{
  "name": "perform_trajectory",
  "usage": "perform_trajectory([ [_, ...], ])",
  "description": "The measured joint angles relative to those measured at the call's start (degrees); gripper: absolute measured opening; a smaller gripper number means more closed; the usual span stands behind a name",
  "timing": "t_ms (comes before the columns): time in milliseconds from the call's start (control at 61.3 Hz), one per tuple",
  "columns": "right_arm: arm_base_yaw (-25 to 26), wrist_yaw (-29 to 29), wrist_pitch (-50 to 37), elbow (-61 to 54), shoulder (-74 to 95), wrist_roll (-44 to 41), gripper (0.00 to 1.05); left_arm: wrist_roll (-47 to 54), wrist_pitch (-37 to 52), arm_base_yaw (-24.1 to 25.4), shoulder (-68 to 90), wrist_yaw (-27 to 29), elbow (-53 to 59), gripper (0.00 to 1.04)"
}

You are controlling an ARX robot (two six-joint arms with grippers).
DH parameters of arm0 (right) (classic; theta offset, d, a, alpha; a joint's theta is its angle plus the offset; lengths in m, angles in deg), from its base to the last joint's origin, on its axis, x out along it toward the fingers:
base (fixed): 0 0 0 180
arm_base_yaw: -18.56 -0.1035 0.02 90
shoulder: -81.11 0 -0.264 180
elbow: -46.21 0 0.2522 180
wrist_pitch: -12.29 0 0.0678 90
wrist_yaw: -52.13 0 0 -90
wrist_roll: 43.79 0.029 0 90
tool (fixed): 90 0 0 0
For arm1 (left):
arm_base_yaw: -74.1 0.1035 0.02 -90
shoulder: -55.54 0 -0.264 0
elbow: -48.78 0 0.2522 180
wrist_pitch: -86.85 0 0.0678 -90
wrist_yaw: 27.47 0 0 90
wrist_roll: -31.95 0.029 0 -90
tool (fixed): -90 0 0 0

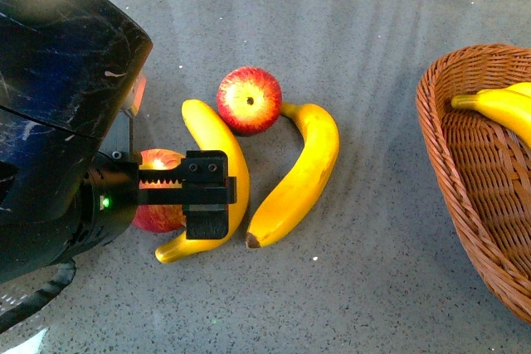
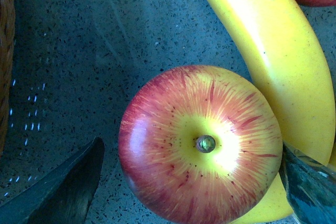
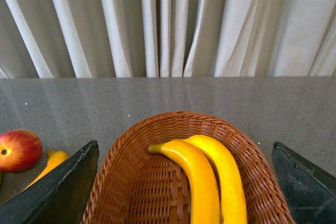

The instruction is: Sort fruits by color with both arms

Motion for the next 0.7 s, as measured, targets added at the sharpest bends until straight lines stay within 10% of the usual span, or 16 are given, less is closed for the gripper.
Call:
perform_trajectory([
  [701, 0.0, 0.0, 0.0, 0.0, 0.0, 0.0, 0.96, -2.0, 0.7, 1.0, -4.6, -1.2, 1.8, 0.71],
])
